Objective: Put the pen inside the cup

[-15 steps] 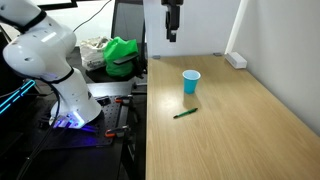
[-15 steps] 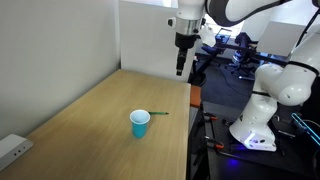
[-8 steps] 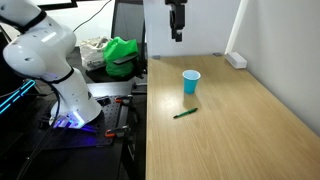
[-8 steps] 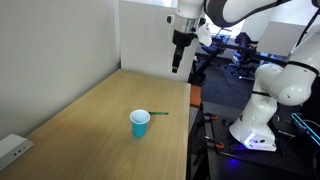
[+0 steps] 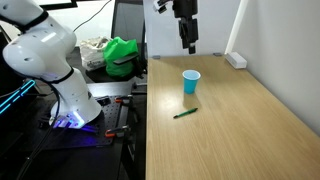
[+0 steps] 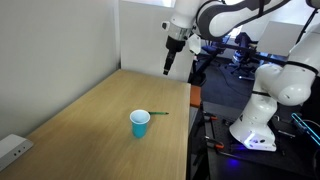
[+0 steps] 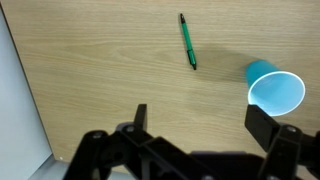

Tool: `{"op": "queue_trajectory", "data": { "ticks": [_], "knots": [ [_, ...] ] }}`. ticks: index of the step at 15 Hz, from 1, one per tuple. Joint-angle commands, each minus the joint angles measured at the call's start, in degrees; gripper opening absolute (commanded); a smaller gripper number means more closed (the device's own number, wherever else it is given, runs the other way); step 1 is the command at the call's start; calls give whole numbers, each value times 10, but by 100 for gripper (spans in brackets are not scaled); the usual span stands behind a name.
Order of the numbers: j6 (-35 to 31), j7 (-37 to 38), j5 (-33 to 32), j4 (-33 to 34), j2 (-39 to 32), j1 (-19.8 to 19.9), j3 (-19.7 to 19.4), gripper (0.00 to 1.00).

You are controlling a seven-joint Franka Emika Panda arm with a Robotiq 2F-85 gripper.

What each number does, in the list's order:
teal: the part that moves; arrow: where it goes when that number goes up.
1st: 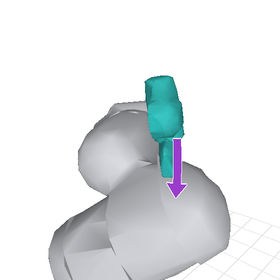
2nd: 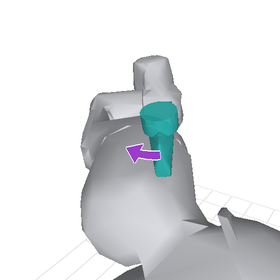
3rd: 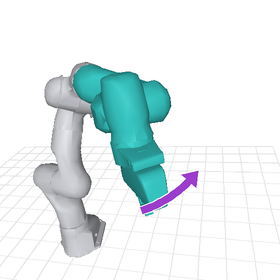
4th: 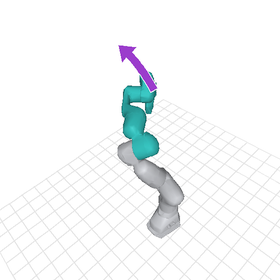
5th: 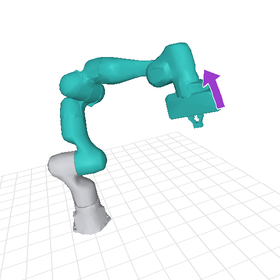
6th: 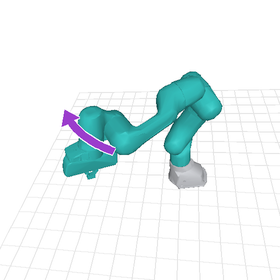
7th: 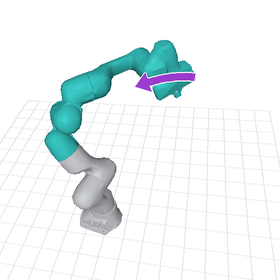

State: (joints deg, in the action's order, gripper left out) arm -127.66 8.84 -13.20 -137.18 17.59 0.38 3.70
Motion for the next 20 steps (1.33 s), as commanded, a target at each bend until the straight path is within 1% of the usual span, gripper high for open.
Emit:
{"op": "queue_trajectory", "data": {
  "ticks": [1, 5, 9, 13, 17, 20],
  "knots": [
    [-64, -45, -11, -16, -31, 6, -17, 100],
    [-123, -88, -8, -28, -71, 8, -32, 100],
    [-165, -120, 6, -30, -122, 7, -42, 100],
    [-193, -136, 21, -29, -179, 4, -41, 100],
    [-250, -159, 43, -25, -238, 8, -41, 100],
    [-291, -198, 78, -23, -276, 16, -35, 100]
  ]
}}
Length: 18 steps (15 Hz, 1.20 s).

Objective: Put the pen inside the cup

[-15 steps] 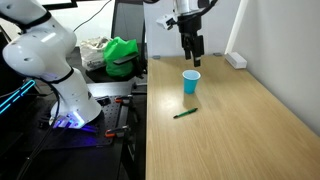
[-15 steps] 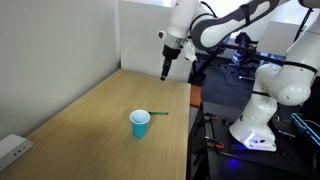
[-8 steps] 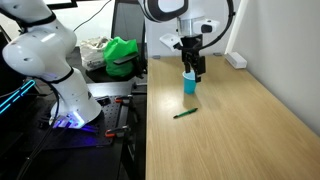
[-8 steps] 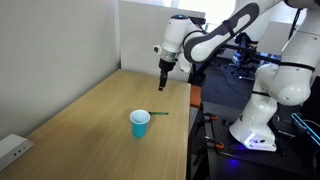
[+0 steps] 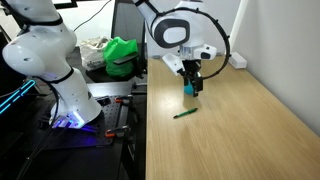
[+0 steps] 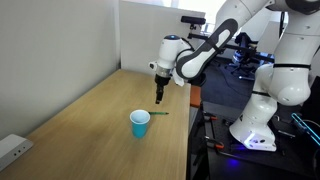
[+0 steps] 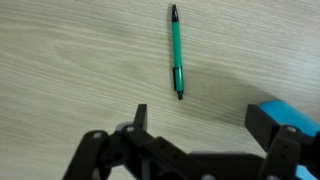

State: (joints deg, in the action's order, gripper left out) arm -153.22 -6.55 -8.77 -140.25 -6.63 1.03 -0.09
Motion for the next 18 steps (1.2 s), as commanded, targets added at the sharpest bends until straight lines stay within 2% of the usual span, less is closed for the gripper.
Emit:
{"op": "queue_trajectory", "data": {
  "ticks": [1, 5, 18],
  "knots": [
    [-44, -56, 45, 9, -45, 12, 5, 100],
    [-58, -92, 71, 16, -82, 26, 11, 100],
    [-51, -89, 43, 53, -151, 30, 4, 100]
  ]
}}
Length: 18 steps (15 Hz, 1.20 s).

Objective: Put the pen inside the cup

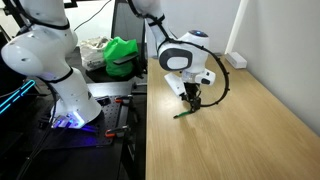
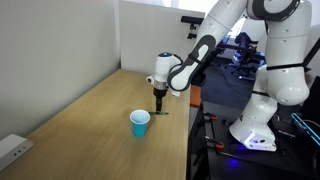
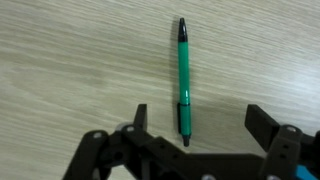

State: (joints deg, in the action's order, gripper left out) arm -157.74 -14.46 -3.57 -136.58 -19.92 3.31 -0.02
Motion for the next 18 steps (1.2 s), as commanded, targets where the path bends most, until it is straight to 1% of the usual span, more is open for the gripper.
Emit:
{"op": "queue_trajectory", "data": {
  "ticks": [1, 9, 18],
  "knots": [
    [-9, -10, -11, 18, -22, 7, 3, 100],
    [-8, -19, -14, 45, -51, 14, 7, 100],
    [1, -42, -11, 74, -80, 32, 16, 100]
  ]
}}
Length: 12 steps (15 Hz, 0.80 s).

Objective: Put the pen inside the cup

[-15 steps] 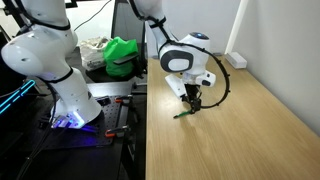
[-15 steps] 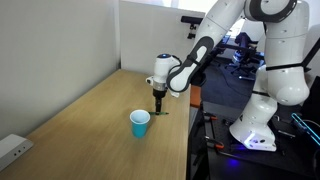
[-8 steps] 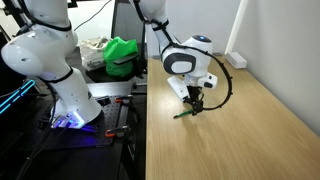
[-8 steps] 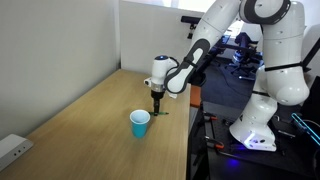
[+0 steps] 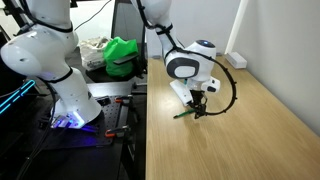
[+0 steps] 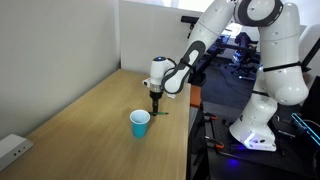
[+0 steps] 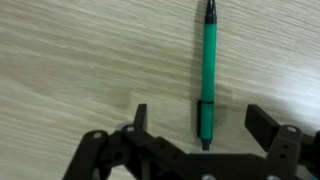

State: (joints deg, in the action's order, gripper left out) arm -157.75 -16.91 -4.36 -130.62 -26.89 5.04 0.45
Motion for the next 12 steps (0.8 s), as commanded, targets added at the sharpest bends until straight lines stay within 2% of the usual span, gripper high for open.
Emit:
{"op": "queue_trajectory", "data": {
  "ticks": [1, 4, 7, 8, 9, 10, 12],
  "knots": [
    [2, -17, -2, 17, -12, 16, 12, 100],
    [3, -17, -3, 20, -16, 17, 14, 70],
    [4, -17, -1, 22, -18, 19, 15, 63],
    [5, -17, -1, 22, -18, 19, 15, 65],
    [5, -17, 0, 22, -18, 20, 16, 57],
    [5, -17, 0, 22, -18, 20, 16, 42],
    [5, -16, 0, 23, -18, 20, 16, 28]
  ]
}}
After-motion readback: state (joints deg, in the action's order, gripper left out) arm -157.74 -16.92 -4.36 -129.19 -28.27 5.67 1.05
